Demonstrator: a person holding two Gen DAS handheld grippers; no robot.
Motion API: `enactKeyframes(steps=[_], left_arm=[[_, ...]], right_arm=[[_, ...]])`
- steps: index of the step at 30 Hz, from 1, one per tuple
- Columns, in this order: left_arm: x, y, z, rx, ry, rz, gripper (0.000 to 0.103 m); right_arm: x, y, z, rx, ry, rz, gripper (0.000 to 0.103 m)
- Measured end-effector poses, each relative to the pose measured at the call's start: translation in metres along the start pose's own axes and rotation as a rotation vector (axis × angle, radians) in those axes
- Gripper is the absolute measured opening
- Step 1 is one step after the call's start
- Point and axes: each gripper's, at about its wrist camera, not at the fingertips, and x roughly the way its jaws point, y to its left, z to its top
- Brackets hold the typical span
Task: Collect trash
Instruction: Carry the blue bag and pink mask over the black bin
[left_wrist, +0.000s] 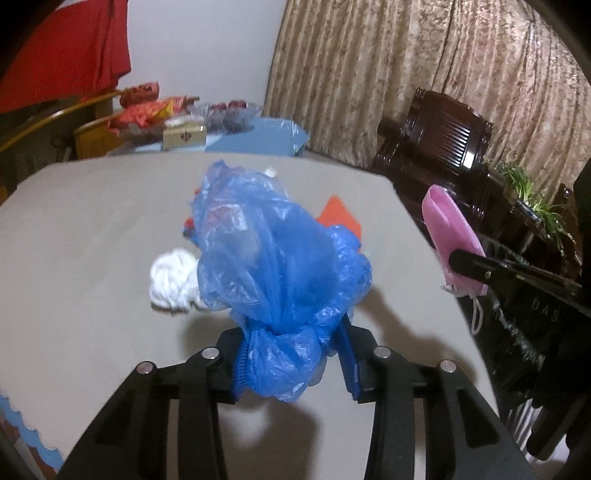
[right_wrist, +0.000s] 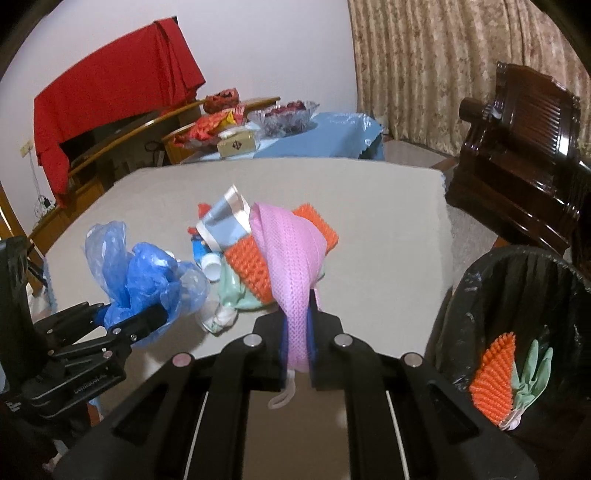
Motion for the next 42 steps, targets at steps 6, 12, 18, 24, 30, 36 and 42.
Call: enactKeyframes(steps=[6,12,18,24,30,36,42], left_arm=[[-0.01,-0.016,0.021,0.016,-0.041,-0.008,0.04],[-0.017,-0.039,0.036,0.043,-0.07,-0.041,0.04],[-0.017,-0.072,0.045,0.084,-0.086,-0.086,0.04],[-0.013,-0.114,0.051,0.135,-0.09,-0.152,0.04],[-0.006,-0.156,0.049,0.194,-0.093,-0.215,0.04],[0.002,-0.195,0.05,0.236,-0.091,-0.268,0.041],[0.01,-0.23,0.052,0.277,-0.09,-0.314,0.042]], right_arm=[[-0.027,-0.006,0.01,0.006,-0.052,-0.003,0.008],[-0.054,-0.019,0.014,0.02,-0.096,-0.019,0.008],[-0.082,-0.043,0.012,0.054,-0.138,-0.056,0.008],[-0.108,-0.073,0.004,0.089,-0.165,-0.115,0.008],[-0.132,-0.104,-0.009,0.114,-0.183,-0.192,0.008],[-0.154,-0.137,-0.022,0.152,-0.198,-0.272,0.008],[-0.168,-0.172,-0.037,0.2,-0.202,-0.345,0.008]])
